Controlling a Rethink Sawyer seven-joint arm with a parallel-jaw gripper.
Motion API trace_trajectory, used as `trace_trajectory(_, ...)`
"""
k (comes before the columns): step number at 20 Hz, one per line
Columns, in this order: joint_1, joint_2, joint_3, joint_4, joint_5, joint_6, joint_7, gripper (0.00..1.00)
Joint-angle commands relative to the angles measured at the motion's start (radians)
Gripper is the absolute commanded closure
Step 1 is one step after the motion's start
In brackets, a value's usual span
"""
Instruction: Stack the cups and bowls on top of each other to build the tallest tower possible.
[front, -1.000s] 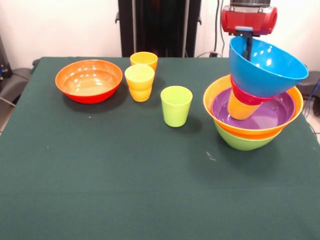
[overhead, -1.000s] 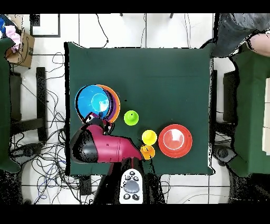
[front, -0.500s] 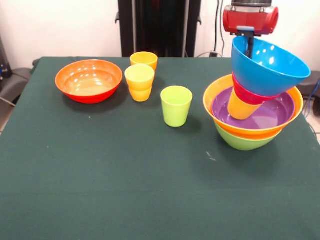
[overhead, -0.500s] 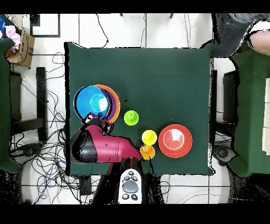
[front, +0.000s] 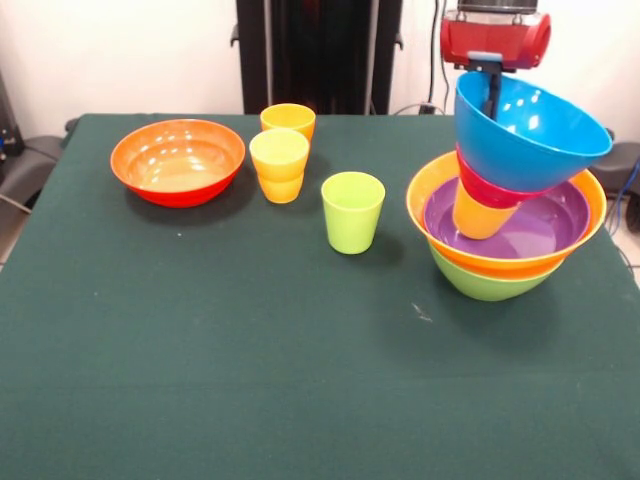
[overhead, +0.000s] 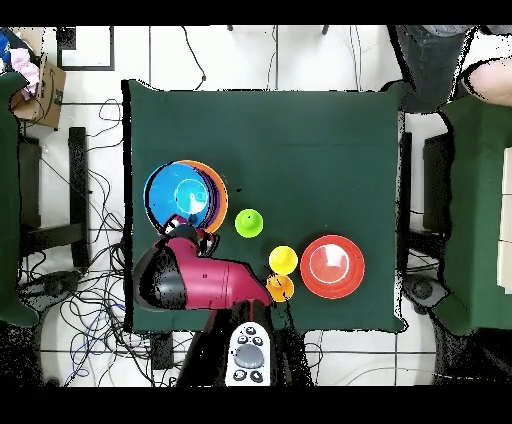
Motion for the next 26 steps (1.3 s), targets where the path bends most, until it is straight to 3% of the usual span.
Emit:
trace_trajectory(1,0.022,0.13,-0.007,0.144,-0.077,0.202,0.032,1.0)
trace_trajectory(10,0.021,0.153,-0.035,0.148,-0.106,0.158,0.024,1.0)
trace_trajectory(26,0.048,0.184,-0.016,0.139,-0.07,0.148,0.06,1.0)
